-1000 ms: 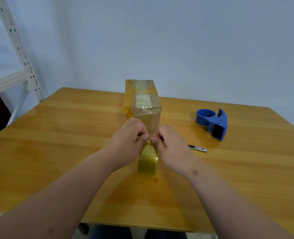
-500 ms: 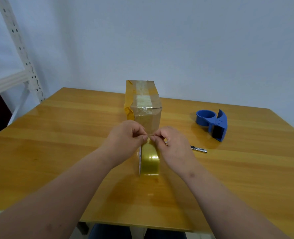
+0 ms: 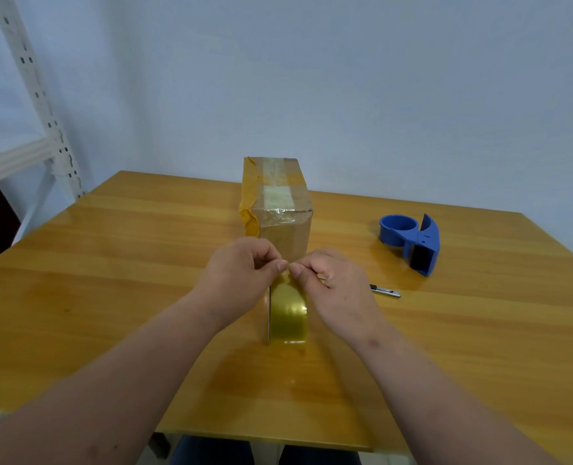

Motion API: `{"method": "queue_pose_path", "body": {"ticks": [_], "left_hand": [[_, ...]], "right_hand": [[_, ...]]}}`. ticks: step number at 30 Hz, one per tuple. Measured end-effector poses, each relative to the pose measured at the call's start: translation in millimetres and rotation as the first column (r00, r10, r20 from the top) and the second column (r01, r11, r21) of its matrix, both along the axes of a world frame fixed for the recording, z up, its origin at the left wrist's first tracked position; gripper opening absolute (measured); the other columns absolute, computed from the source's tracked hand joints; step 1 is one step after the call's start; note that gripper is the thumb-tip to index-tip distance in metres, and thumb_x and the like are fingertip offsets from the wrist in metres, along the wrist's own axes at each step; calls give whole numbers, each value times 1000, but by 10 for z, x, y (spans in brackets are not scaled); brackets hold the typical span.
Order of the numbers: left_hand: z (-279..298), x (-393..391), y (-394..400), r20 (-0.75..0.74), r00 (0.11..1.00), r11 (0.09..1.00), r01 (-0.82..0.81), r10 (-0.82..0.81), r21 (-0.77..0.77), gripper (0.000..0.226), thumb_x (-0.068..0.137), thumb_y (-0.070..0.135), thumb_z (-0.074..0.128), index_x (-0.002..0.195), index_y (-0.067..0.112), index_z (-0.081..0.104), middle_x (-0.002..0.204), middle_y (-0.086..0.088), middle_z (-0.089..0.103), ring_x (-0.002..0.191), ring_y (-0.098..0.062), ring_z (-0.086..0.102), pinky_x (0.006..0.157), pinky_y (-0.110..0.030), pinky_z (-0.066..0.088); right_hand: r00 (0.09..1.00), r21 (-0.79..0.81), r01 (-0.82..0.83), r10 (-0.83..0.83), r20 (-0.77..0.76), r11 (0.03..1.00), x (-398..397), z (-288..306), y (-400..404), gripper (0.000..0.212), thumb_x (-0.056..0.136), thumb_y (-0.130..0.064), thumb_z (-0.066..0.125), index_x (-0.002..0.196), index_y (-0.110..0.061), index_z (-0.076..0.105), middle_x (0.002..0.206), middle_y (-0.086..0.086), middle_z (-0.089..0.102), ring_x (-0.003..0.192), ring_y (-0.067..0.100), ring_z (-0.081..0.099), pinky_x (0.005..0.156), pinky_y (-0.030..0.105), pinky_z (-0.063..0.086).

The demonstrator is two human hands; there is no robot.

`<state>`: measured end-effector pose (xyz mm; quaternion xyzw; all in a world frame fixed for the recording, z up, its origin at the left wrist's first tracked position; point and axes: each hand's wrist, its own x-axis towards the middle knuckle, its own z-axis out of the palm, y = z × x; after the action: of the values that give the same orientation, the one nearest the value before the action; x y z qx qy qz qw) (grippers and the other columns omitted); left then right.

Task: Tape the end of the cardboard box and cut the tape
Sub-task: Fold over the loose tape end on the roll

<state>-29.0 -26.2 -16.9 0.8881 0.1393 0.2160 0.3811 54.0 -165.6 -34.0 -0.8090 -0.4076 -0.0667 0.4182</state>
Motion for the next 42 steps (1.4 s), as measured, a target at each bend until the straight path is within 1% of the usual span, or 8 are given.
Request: {"method": "queue_pose_path", "body": {"ticks": [10, 14, 17, 21, 28, 34, 37, 42], "left_hand": [[42, 3, -30, -29, 999, 995, 13, -16, -96, 14, 86, 26, 62, 74, 23, 69, 65, 5, 63, 55, -1, 48, 51, -12, 38], [59, 14, -32, -52, 999, 990, 1, -8, -138, 15, 86, 28, 62, 75, 22, 70, 72, 0, 67, 63, -8, 53, 58, -21, 43], [59, 37, -33, -84, 996, 993, -38, 28, -116, 19, 88, 31, 60, 75, 17, 66, 68, 1, 61, 60, -11, 50, 58, -27, 42], [60, 57, -44, -78, 995, 982, -77, 64, -173, 18, 87, 29, 61, 76, 17, 68, 72, -4, 66, 64, -15, 55, 60, -29, 45], [52, 126, -39, -62, 987, 958, -162, 151, -235, 14, 84, 26, 64, 73, 19, 70, 76, -2, 71, 80, -22, 67, 72, -39, 55], [37, 159, 35, -57, 993, 888, -121, 107, -443, 14, 86, 21, 63, 79, 14, 72, 82, -9, 73, 86, -25, 70, 79, -40, 59], [85, 178, 29, -26, 997, 828, -75, 73, -556, 16, 92, 16, 55, 93, 13, 70, 97, -6, 71, 90, -15, 69, 76, -30, 59], [87, 254, -15, -40, 998, 901, -68, 56, -429, 21, 93, 18, 51, 104, 23, 69, 100, 4, 70, 93, -14, 66, 83, -37, 58]], "right_hand": [[878, 104, 107, -45, -476, 989, -49, 153, -40, 13, 88, -25, 68, 82, -15, 75, 90, 10, 74, 75, 12, 60, 66, 25, 47], [882, 33, 86, -61, -467, 996, -43, 170, -30, 19, 93, -29, 60, 87, -15, 72, 76, 7, 68, 64, 15, 55, 57, 22, 42], [880, 35, 79, -53, -473, 996, -28, 143, -5, 24, 97, -28, 52, 91, -16, 72, 93, 20, 73, 84, 34, 64, 72, 39, 51], [876, 76, 97, -49, -480, 992, -6, 101, -18, 23, 95, -35, 52, 100, -20, 68, 94, -1, 68, 86, 14, 61, 76, 29, 49], [852, -72, -7, -32, -522, 997, -45, 58, -13, 45, 79, -46, 71, 117, -26, 55, 76, -1, 53, 68, 11, 51, 59, 28, 43], [824, -28, 10, -24, -567, 1000, -6, 74, 9, 54, 84, -33, 71, 132, -28, 47, 100, 22, 63, 91, 34, 63, 75, 42, 52], [813, -28, 7, -22, -581, 1000, 22, 100, -29, 50, 88, -29, 66, 133, -32, 43, 95, 8, 66, 83, 22, 64, 67, 32, 50], [861, -68, 2, -36, -507, 998, 80, 137, -73, 51, 90, -25, 64, 134, -31, 40, 91, -1, 62, 75, 11, 60, 57, 21, 44]]}}
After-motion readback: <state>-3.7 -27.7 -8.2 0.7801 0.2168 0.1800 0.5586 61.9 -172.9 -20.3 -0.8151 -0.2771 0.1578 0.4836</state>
